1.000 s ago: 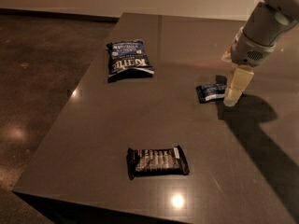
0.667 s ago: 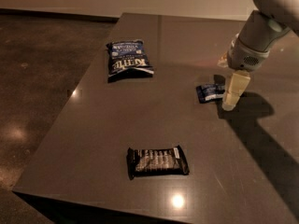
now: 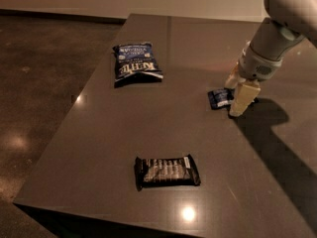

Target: Move rxbar blueberry near rxbar chocolate

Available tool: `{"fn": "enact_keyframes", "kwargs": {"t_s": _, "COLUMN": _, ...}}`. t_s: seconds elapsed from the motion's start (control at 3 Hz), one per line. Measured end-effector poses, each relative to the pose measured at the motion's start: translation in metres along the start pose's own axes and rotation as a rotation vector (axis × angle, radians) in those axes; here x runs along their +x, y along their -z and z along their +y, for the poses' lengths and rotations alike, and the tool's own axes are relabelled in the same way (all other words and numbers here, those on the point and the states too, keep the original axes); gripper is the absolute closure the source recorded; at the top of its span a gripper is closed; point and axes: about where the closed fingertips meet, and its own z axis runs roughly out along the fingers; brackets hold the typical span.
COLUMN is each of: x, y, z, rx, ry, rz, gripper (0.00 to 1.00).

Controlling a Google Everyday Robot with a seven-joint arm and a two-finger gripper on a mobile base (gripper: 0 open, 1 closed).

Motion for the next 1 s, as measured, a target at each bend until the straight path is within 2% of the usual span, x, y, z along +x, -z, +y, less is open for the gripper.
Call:
{"fn": "enact_keyframes", "kwargs": {"t_s": 0.67, "x": -0.002, "y": 0.006, "z": 0.001, "rx": -0.001, "ry": 0.005, "rz": -0.002, "gripper": 0.83}}
{"fn": "enact_keyframes", "kwargs": {"t_s": 1.0, "x": -0.012, "y": 0.021, "z": 0.018, "rx": 0.003, "ry": 0.055, "rz": -0.012, "gripper": 1.0}}
